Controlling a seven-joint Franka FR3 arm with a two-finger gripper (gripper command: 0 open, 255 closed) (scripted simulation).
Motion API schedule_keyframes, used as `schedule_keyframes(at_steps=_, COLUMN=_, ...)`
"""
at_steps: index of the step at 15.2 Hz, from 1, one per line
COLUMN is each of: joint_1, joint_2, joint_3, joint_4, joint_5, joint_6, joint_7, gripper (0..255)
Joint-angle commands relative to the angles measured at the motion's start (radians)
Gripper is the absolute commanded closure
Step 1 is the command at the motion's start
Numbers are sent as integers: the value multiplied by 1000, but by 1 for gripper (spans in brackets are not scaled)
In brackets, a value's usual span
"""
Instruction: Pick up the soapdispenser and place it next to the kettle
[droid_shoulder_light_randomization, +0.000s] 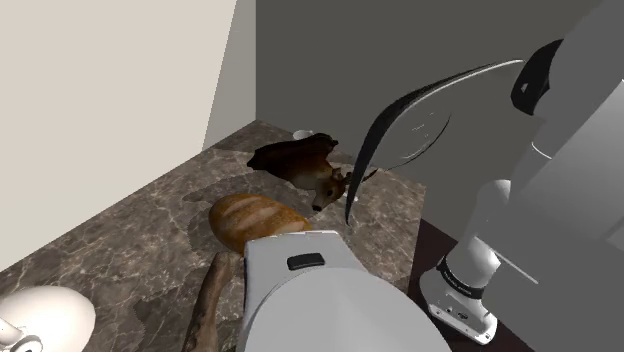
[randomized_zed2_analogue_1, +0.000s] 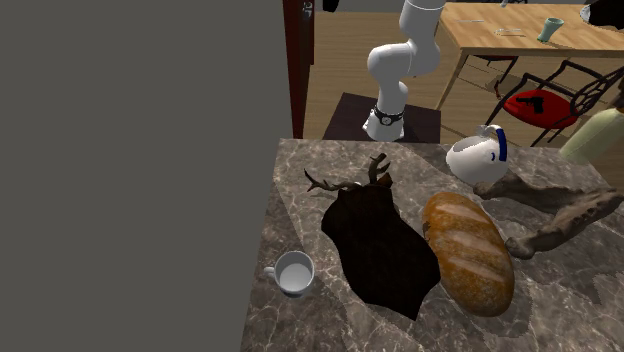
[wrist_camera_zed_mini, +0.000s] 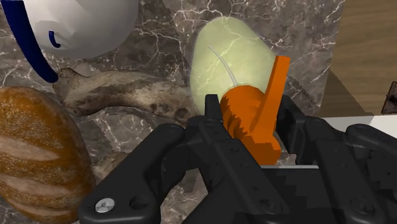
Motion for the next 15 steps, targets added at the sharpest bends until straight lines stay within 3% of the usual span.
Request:
schedule_keyframes(at_steps=1, joint_1=-2, joint_2=-2, joint_3=-1, joint_4=-29, joint_5=0, joint_6=29, joint_7=1, gripper=255)
schedule_keyframes(at_steps=15, joint_1=5, joint_2=38, joint_3=-12, joint_4=-185, joint_5=-42, joint_6=207, joint_7=33, gripper=255)
